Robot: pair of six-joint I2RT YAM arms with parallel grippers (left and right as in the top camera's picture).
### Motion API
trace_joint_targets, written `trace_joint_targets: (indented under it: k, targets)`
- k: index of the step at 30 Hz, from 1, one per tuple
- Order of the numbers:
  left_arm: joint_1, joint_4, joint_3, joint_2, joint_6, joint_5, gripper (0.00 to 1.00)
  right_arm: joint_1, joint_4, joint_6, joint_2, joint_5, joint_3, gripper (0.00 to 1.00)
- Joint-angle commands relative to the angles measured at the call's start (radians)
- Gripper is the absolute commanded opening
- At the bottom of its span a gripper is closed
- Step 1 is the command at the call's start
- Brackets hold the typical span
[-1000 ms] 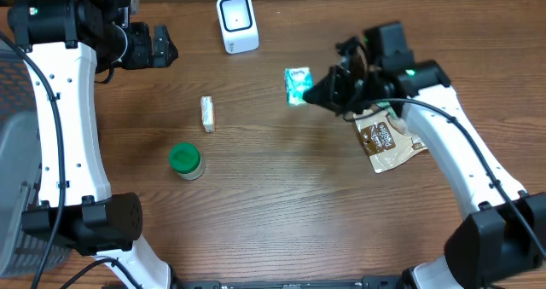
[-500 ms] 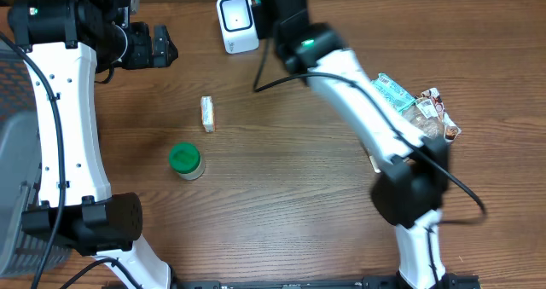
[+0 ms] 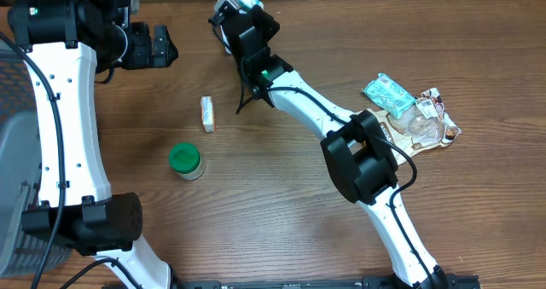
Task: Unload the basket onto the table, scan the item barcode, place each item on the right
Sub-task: 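Hold the Kleenex pack under the scanner with the right gripper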
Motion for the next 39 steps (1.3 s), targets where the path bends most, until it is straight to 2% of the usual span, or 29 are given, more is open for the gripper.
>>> trace_joint_targets:
  k: [1,16,23,32,36,39]
  targets:
    - [-0.001,0.002,0.012,-0.022,0.026,-0.002,0.99,-0.002,0.011,-0.043,0.001,0.021,0.013,0.04]
    - [-0.001,0.002,0.012,-0.022,0.026,-0.002,0.99,0.014,0.016,0.021,0.022,-0.058,0.002,0.04]
    - [-0.001,0.002,0.013,-0.022,0.026,-0.002,1.00,0.014,0.057,0.021,0.022,-0.053,0.002,0.04]
    - [-0.001,0.002,0.012,-0.022,0.026,-0.002,1.00,0.015,0.064,0.090,0.005,-0.054,0.002,0.04]
    - [-0.001,0.002,0.012,-0.022,0.026,-0.002,1.00,0.015,0.011,0.203,-0.063,-0.057,0.002,0.04]
    - [-0.001,0.002,0.012,-0.022,0.026,-0.002,0.99,0.015,-0.094,0.256,-0.142,-0.107,0.002,0.04]
